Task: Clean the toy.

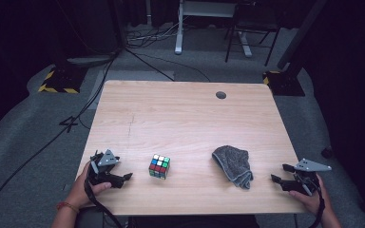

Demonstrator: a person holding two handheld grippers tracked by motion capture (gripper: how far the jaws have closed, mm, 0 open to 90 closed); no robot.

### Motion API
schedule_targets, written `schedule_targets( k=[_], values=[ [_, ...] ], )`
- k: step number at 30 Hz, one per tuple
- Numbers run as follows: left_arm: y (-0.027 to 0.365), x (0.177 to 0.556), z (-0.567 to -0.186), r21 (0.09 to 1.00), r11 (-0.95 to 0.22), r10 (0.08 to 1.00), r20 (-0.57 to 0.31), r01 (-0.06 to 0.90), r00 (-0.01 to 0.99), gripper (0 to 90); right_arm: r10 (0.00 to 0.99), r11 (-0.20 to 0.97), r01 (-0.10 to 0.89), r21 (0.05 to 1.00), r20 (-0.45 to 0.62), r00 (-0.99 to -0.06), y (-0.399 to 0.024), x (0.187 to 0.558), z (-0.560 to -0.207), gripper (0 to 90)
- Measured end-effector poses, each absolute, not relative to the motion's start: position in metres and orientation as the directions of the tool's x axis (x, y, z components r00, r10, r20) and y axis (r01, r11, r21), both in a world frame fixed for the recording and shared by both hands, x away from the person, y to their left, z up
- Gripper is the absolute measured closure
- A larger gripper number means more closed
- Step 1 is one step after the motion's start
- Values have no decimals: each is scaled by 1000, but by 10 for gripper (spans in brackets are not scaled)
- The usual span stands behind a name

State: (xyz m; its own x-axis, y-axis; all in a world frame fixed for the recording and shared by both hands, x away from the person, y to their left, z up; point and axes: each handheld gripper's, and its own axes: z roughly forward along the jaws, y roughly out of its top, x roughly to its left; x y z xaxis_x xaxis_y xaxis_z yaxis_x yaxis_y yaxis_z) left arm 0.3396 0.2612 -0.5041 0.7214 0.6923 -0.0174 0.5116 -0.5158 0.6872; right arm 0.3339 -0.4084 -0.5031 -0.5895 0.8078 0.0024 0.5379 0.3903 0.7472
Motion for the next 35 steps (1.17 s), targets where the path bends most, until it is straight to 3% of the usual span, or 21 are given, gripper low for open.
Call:
schedule_targets(
  k=[35],
  values=[
    [260,340,-504,688,-508,701,-19,518,713,150,815,384,543,747,3,-580,-408,334,-503,261]
  ],
)
